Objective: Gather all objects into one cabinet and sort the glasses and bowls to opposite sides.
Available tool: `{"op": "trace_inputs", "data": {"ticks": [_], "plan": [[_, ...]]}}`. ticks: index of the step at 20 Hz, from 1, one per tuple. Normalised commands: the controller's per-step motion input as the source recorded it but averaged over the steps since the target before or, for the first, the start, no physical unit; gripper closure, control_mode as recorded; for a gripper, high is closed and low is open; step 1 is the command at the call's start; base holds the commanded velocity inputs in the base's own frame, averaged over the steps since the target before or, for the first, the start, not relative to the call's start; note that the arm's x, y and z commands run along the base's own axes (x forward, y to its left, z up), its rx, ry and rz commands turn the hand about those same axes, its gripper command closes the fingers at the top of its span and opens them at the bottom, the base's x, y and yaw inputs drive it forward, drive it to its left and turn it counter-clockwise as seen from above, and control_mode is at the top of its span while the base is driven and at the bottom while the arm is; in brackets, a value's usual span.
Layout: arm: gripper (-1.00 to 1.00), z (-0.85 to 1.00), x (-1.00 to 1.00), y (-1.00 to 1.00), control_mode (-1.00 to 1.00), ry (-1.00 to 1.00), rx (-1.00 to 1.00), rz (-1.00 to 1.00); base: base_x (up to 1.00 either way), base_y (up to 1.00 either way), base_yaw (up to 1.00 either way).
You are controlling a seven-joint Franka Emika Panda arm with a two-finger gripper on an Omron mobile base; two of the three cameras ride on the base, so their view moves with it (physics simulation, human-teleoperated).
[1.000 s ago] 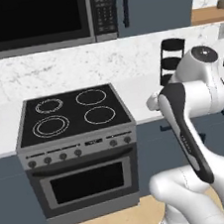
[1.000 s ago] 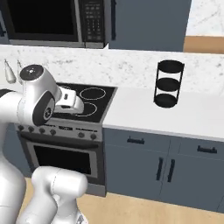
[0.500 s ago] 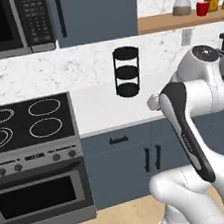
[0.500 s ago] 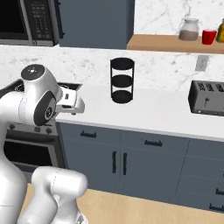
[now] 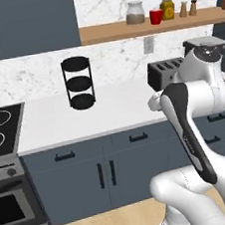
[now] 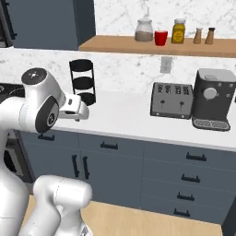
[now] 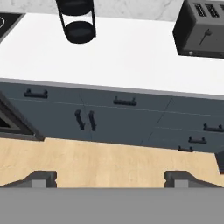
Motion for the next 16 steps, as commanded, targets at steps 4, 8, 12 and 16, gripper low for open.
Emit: {"op": "trace_inputs", "data": {"ticks": [4,8,12,16], "plan": [[-1.0,0.0,0.0,0.0,1.0,0.0,0.0,0.0,0.95,-0.94,-0.05],[-1.0,0.0,0.0,0.0,1.0,0.0,0.0,0.0,1.0,-0.38,-0.1],[-1.0,0.0,0.0,0.0,1.0,0.0,0.0,0.0,1.0,0.21,-0.13],[-1.0,0.0,0.0,0.0,1.0,0.0,0.0,0.0,0.98,0.1,-0.08]]}}
